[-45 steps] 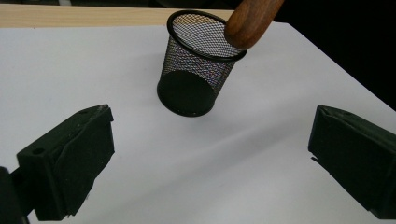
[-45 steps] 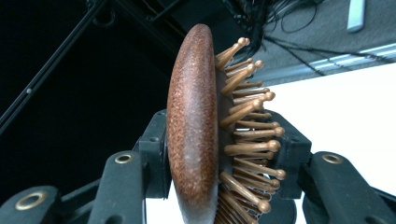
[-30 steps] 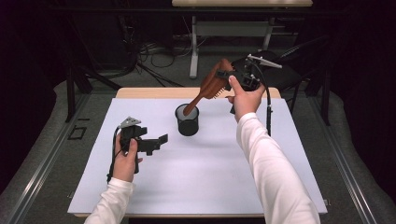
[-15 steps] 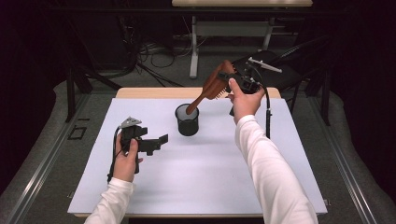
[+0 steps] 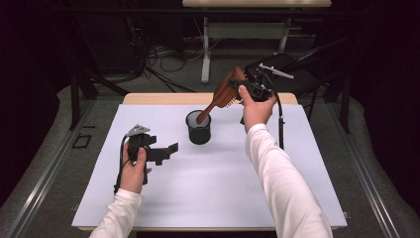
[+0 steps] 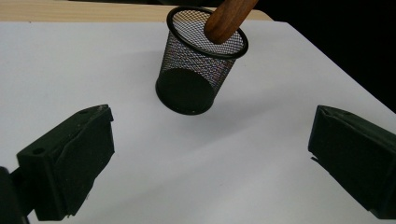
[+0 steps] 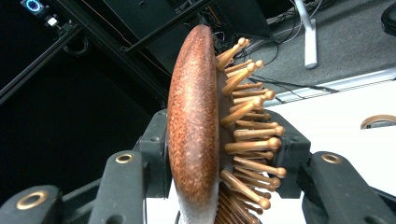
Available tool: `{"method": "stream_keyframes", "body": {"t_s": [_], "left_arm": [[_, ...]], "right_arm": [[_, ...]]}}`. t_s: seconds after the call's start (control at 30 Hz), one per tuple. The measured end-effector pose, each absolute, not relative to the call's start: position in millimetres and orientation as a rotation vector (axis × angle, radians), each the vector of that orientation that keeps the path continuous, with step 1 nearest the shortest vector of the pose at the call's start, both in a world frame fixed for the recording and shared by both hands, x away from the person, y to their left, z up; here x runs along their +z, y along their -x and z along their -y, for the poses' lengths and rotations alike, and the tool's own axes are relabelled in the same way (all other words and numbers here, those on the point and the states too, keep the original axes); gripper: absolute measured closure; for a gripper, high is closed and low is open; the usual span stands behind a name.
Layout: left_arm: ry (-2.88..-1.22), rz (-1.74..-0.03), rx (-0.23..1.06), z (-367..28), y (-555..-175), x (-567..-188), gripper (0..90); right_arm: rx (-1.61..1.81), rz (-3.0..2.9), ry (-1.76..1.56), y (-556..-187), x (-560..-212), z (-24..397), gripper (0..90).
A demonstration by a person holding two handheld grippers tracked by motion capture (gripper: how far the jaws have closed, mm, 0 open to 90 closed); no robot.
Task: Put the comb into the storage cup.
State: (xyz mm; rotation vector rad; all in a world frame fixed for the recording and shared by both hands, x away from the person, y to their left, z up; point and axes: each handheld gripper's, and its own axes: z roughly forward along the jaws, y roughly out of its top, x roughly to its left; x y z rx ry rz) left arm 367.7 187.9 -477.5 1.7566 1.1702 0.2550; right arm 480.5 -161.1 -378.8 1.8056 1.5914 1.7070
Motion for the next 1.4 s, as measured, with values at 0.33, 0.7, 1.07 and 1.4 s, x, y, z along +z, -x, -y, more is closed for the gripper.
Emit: {"method": "stream_keyframes", "body": {"t_s": [0.33,0.7,1.07,1.4], "left_arm": [[-1.750,-1.176,0.252,-189.2,-367.9,-477.7,0.3],[-1.748,-1.179,0.254,-189.8,-368.0,-478.1,0.3],[-1.744,-1.183,0.254,-192.1,-368.2,-478.1,0.3],[-1.739,-1.186,0.252,-193.2,-368.2,-478.2,0.3]], "right_arm": [[1.694,-1.594,-1.804,-483.5,-384.7,154.7,49.7],[1.685,-1.592,-1.801,-485.8,-393.5,149.8,49.7],[1.672,-1.607,-1.802,-488.3,-400.9,143.2,49.6],[1.651,-1.640,-1.802,-490.2,-408.2,135.1,49.6]]}}
